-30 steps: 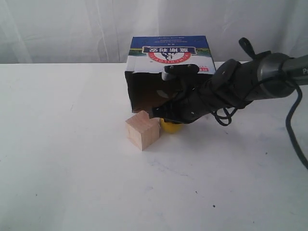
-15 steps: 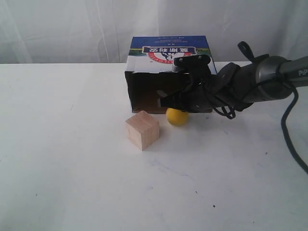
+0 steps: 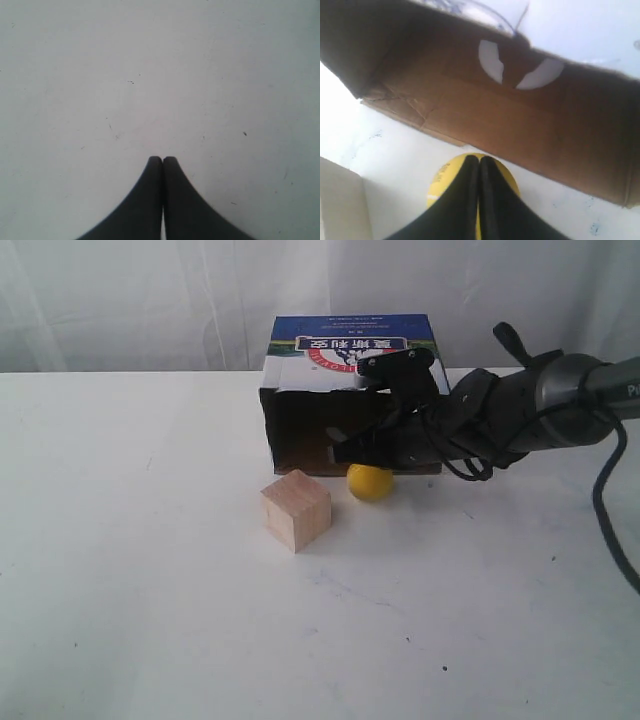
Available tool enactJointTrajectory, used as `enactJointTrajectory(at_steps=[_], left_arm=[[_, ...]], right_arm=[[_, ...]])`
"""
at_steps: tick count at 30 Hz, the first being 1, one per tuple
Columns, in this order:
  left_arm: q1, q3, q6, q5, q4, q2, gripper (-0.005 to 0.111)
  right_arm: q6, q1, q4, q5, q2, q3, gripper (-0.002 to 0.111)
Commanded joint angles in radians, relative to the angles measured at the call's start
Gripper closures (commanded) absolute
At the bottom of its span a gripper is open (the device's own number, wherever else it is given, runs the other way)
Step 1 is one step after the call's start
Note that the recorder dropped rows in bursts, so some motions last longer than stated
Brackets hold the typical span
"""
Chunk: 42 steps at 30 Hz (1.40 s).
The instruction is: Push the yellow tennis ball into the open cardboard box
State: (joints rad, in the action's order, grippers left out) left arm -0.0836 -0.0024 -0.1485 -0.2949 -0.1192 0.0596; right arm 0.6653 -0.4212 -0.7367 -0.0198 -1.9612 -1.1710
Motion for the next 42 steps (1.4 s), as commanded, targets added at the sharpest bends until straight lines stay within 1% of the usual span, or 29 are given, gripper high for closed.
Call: enactJointTrajectory(at_steps=[1, 6, 14, 17, 22, 31, 39, 42], left_arm=[[0.002, 0.002, -0.008, -0.005, 0.006, 0.0, 0.107], [0.002, 0.002, -0.008, -0.005, 0.006, 0.0, 0.107], [0.002, 0.002, -0.008, -0.005, 0.006, 0.0, 0.107], [0.002, 0.002, -0.008, -0.005, 0.006, 0.0, 0.107], [0.002, 0.002, -0.008, -0.005, 0.006, 0.0, 0.107], [0.002, 0.002, -0.008, -0.005, 0.006, 0.0, 0.107], [0.002, 0.002, -0.008, -0.005, 0.006, 0.0, 0.107], [0.002, 0.002, -0.008, -0.005, 0.006, 0.0, 0.107]], right_arm=[[0.013, 0.004, 0.022, -0.005, 0.068, 0.005, 0.108], [0.013, 0.004, 0.02, -0.136, 0.095, 0.005, 0.108], [0.008, 0.004, 0.013, -0.221, 0.052, 0.007, 0.108], [0.008, 0.004, 0.015, -0.213, 0.033, 0.007, 0.108], [0.008, 0.004, 0.015, -0.134, 0.025, 0.007, 0.108], [0.008, 0.004, 0.015, -0.093, 0.025, 0.007, 0.108], [0.008, 0.004, 0.015, -0.118, 0.028, 0.007, 0.108], [0.008, 0.004, 0.015, -0.174, 0.054, 0.007, 0.108]])
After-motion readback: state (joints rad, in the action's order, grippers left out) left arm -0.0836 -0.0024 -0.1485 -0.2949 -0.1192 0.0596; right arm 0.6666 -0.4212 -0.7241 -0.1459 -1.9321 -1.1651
